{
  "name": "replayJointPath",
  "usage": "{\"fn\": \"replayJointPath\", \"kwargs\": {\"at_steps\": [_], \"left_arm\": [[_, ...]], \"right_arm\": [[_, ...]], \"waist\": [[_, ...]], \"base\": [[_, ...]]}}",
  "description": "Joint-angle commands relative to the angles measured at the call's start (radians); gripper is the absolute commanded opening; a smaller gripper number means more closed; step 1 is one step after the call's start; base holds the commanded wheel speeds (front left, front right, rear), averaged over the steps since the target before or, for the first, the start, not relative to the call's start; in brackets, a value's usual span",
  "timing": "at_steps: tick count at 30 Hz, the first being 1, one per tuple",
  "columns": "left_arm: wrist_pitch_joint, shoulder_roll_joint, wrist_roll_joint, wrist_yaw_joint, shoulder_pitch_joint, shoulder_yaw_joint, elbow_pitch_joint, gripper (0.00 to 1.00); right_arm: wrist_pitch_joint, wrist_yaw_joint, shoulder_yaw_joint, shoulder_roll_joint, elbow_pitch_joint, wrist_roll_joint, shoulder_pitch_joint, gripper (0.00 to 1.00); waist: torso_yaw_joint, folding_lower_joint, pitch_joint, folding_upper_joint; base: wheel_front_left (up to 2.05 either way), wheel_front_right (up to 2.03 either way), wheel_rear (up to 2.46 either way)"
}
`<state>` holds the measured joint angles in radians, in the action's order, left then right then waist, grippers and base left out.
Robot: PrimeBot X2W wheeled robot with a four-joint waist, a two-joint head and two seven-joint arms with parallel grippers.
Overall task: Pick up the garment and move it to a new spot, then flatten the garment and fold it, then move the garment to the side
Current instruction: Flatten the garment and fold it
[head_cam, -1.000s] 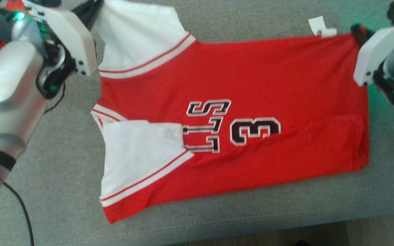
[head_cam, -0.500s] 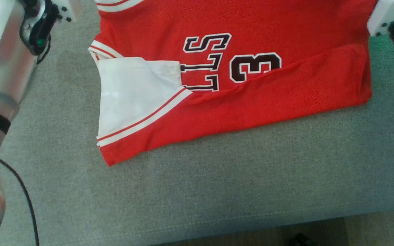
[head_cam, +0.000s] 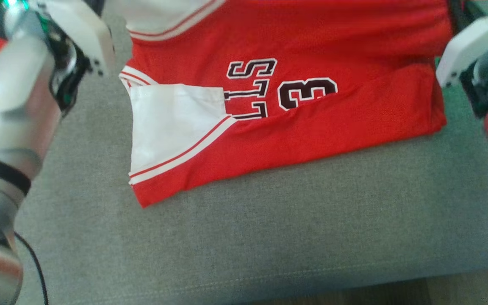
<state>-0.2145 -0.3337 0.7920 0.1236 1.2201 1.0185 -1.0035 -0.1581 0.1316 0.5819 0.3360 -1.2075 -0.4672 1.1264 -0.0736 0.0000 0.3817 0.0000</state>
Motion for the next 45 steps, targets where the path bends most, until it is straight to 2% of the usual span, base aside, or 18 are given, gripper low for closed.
{"fn": "replayJointPath", "kwargs": {"at_steps": [1,10,16,20,28,35,36,37,38,39,40,41,45], "left_arm": [[-0.010,-0.050,0.000,0.001,0.026,-0.020,0.025,0.00],[0.042,-0.117,0.043,0.006,-0.124,0.039,0.184,0.00],[0.134,-0.208,0.078,0.005,-0.239,0.083,0.378,0.00],[0.203,-0.276,0.099,-0.018,-0.315,0.108,0.521,0.00],[0.302,-0.365,0.139,-0.076,-0.415,0.140,0.717,0.00],[0.315,-0.377,0.143,-0.122,-0.463,0.157,0.770,0.00],[0.315,-0.377,0.136,-0.125,-0.465,0.162,0.768,0.00],[0.315,-0.376,0.130,-0.125,-0.467,0.167,0.763,0.00],[0.314,-0.373,0.128,-0.126,-0.470,0.171,0.758,0.00],[0.313,-0.370,0.130,-0.127,-0.474,0.172,0.752,0.32],[0.312,-0.367,0.132,-0.128,-0.478,0.173,0.745,0.86],[0.311,-0.363,0.133,-0.128,-0.481,0.175,0.741,1.00],[0.297,-0.355,0.149,-0.137,-0.488,0.163,0.729,1.00]], "right_arm": [[0.003,-0.001,0.018,0.022,0.031,-0.017,-0.029,0.00],[0.108,-0.001,0.103,0.115,0.142,-0.152,-0.171,0.00],[0.189,-0.001,0.175,0.180,0.212,-0.215,-0.252,0.00],[0.253,-0.001,0.218,0.218,0.258,-0.260,-0.298,0.00],[0.370,-0.001,0.295,0.285,0.352,-0.334,-0.353,0.00],[0.407,-0.001,0.332,0.311,0.397,-0.357,-0.361,0.00],[0.397,-0.001,0.331,0.308,0.395,-0.354,-0.357,0.69],[0.395,-0.001,0.330,0.302,0.392,-0.355,-0.358,1.00],[0.394,-0.001,0.332,0.295,0.389,-0.356,-0.359,1.00],[0.394,-0.001,0.333,0.289,0.387,-0.358,-0.360,1.00],[0.390,-0.001,0.333,0.285,0.385,-0.358,-0.361,1.00],[0.384,-0.001,0.331,0.280,0.382,-0.360,-0.361,1.00],[0.359,-0.001,0.321,0.270,0.375,-0.370,-0.362,1.00]], "waist": [[0.011,0.0000,-0.031,0.0000],[0.057,0.0000,-0.127,0.0000],[0.076,0.0000,-0.180,0.0000],[0.080,0.0000,-0.211,0.0000],[0.071,0.0000,-0.234,0.0000],[0.049,0.0000,-0.233,0.0000],[0.046,0.0000,-0.232,0.0000],[0.043,0.0000,-0.232,0.0000],[0.041,0.0000,-0.232,0.0000],[0.039,0.0000,-0.232,0.0000],[0.037,0.0000,-0.233,0.0000],[0.036,0.0000,-0.234,0.0000],[0.033,0.0000,-0.241,0.0000]], "base": [[0.00,0.00,0.00],[0.00,0.00,0.00],[0.00,0.00,0.00],[0.00,0.00,0.00],[0.00,0.00,0.00],[0.00,0.00,0.00],[0.00,0.00,0.00],[0.00,0.00,0.00],[0.00,0.00,0.00],[0.00,0.00,0.00],[0.00,0.00,0.00],[0.00,0.00,0.00],[0.00,0.00,0.00]]}}
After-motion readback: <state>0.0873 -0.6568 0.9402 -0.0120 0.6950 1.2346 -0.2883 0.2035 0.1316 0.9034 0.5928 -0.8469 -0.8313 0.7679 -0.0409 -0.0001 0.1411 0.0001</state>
